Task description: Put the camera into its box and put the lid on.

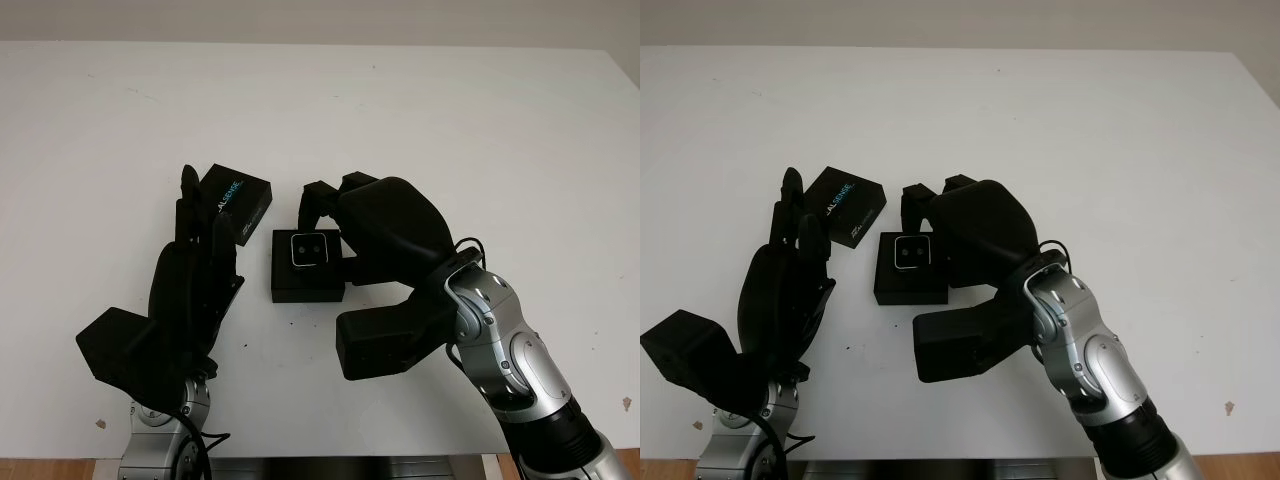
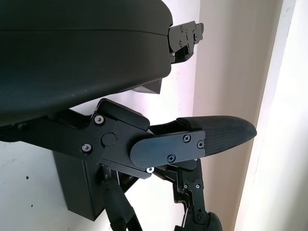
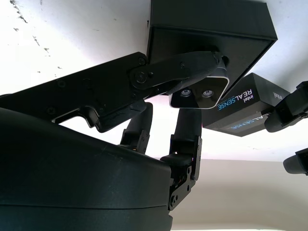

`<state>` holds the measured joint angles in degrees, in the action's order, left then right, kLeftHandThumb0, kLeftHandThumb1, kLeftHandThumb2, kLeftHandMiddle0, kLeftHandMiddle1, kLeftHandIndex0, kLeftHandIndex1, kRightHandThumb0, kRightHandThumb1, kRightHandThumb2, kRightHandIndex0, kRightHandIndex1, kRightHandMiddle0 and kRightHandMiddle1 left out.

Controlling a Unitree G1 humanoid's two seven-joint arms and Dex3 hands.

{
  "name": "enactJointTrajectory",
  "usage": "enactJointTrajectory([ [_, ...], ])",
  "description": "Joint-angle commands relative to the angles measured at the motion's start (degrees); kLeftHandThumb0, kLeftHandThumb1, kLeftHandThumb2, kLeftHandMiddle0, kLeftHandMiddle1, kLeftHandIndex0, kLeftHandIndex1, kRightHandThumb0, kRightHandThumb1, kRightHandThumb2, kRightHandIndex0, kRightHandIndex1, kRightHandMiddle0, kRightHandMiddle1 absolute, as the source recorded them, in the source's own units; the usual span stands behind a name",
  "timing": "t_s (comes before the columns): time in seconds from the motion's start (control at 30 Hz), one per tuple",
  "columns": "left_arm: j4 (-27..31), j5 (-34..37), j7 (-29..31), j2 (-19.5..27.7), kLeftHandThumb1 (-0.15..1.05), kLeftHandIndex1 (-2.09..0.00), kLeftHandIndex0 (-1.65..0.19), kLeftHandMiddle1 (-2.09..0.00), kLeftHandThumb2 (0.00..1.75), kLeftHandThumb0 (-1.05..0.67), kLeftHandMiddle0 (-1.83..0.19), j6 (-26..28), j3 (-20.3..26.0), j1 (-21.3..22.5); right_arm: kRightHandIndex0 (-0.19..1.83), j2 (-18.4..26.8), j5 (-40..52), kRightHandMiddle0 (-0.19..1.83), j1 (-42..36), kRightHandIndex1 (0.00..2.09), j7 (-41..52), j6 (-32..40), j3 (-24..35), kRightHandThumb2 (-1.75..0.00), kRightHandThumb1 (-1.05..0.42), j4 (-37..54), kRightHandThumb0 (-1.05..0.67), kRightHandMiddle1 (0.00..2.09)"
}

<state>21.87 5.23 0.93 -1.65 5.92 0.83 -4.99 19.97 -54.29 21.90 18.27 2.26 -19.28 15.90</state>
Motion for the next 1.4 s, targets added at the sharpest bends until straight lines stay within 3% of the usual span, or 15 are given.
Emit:
enactJointTrajectory([
  [0.0,-0.39,0.25,0.17,-0.03,1.05,0.0,0.19,0.0,0.58,-0.83,0.19,0.48,-0.41,-1.96,0.35,-0.29,0.61,0.41,0.33,1.04,-0.29,-0.05,-0.03,-0.24,-1.05,-0.18,-0.43,1.82],
  [0.3,0.03,0.33,0.23,-0.08,1.05,0.0,0.19,0.0,0.57,-0.83,0.19,0.66,-0.43,-2.18,0.32,1.15,-1.16,0.39,0.64,1.01,-0.17,-0.91,-1.01,-0.26,-1.05,-0.54,-0.47,1.86],
  [0.33,0.1,0.39,0.26,-0.07,1.05,0.0,0.19,0.0,0.57,-0.83,0.19,0.8,-0.42,-2.16,0.33,1.72,-2.11,0.39,0.69,0.92,-0.41,-1.45,-1.34,-0.23,-1.05,-0.43,-0.49,1.86],
  [0.4,0.22,0.28,0.21,-0.05,1.05,0.0,0.19,0.0,0.57,-0.83,0.19,0.86,-0.47,-2.16,0.21,2.46,-3.0,0.13,0.39,0.71,-0.43,-2.25,-1.51,-0.16,-1.05,0.4,-0.59,1.83],
  [0.43,0.21,0.17,0.22,0.01,1.05,0.0,0.19,0.0,0.57,-0.83,0.19,0.76,-0.49,-2.16,0.16,2.74,-3.16,0.01,0.27,0.6,-0.02,-2.5,-1.49,-0.13,-1.05,0.92,-0.64,1.78],
  [0.5,0.06,0.06,0.22,0.05,1.05,0.0,0.19,0.0,0.58,-0.82,0.19,0.58,-0.47,-2.16,0.08,3.19,-3.19,-0.08,0.16,0.33,1.15,-2.75,-1.43,-0.08,-1.04,1.89,-0.73,1.44],
  [0.57,0.06,0.19,0.25,0.04,1.05,0.0,0.19,0.0,0.58,-0.83,0.19,0.73,-0.42,-2.13,0.02,3.56,-3.24,0.0,0.17,0.13,2.11,-2.93,-1.41,-0.06,-1.03,2.71,-0.81,0.9],
  [0.63,0.11,0.28,0.3,0.09,1.05,0.0,0.19,0.0,0.58,-0.83,0.19,0.95,-0.41,-2.08,-0.03,3.88,-3.22,0.07,0.28,0.06,3.42,-2.88,-1.34,-0.05,-1.01,3.52,-0.83,0.55],
  [0.67,0.2,0.2,0.26,0.1,1.05,0.0,0.19,0.0,0.58,-0.83,0.19,1.05,-0.44,-2.09,-0.05,3.93,-3.18,0.09,0.29,0.05,4.05,-2.74,-1.28,-0.05,-0.99,3.88,-0.83,0.47],
  [1.0,0.19,0.65,0.31,-0.17,1.05,0.0,0.19,0.0,0.57,-0.83,0.19,0.96,-0.35,-2.08,-0.12,3.56,-2.56,0.06,-0.26,0.03,5.23,-2.45,-0.33,-0.06,-0.96,5.31,-0.81,0.23],
  [1.17,-0.05,0.43,0.26,0.05,1.05,0.0,0.19,0.0,0.57,-0.84,0.19,0.78,-0.19,-1.96,-0.19,2.73,-0.78,-0.13,-0.47,0.0,3.17,-2.58,1.27,-0.08,-1.02,5.52,-0.83,0.1],
  [1.37,0.13,0.35,0.77,1.82,1.05,0.0,0.19,0.0,0.57,-0.84,0.19,-0.19,1.78,-1.74,-0.13,-1.16,17.19,-0.16,-1.09,0.04,-0.56,-2.79,8.47,-0.29,-1.05,1.79,-0.8,0.07],
])
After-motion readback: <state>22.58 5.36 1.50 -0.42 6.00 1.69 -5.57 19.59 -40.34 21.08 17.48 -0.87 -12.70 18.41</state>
